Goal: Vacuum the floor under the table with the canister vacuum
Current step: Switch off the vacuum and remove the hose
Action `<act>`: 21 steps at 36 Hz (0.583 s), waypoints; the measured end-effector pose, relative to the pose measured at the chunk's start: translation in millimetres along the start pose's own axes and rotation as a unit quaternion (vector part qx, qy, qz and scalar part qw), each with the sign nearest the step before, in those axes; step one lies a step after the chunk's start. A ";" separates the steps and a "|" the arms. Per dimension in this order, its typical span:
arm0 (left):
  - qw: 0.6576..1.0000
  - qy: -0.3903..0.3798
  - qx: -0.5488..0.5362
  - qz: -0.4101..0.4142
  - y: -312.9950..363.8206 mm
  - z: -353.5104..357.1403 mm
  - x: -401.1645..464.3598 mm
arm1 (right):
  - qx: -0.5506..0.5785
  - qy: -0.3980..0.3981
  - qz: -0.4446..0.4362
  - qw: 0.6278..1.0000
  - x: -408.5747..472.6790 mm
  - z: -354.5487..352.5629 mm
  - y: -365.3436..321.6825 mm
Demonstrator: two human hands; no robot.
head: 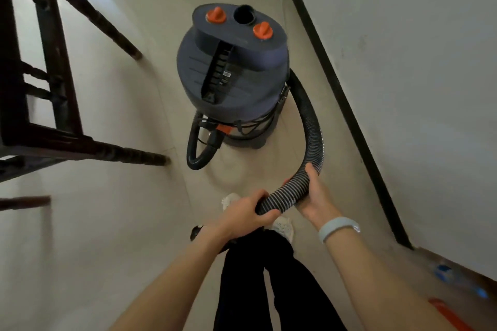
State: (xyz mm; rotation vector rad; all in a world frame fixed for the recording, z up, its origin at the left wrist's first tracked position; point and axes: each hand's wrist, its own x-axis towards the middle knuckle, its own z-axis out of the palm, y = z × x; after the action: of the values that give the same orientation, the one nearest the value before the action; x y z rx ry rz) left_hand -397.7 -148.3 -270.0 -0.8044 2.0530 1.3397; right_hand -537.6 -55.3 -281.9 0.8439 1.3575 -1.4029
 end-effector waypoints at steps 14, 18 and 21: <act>0.966 0.004 0.251 0.055 -33.5 -157.8 13.0 | -0.163 0.053 0.015 0.985 32.0 107.9 -12.6; 0.930 -0.020 0.355 0.092 -31.5 -205.5 34.5 | -0.122 0.049 -0.026 0.991 40.6 133.6 -5.9; 0.896 -0.028 0.427 0.118 -34.7 -234.9 55.3 | -0.146 0.062 -0.020 0.987 52.9 153.5 -1.1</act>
State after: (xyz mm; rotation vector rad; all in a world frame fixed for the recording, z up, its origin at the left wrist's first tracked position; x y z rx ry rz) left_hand -438.4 -387.7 -248.8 -0.1189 2.4116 0.4206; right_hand -532.0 -215.1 -310.3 0.7197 1.6366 -1.1586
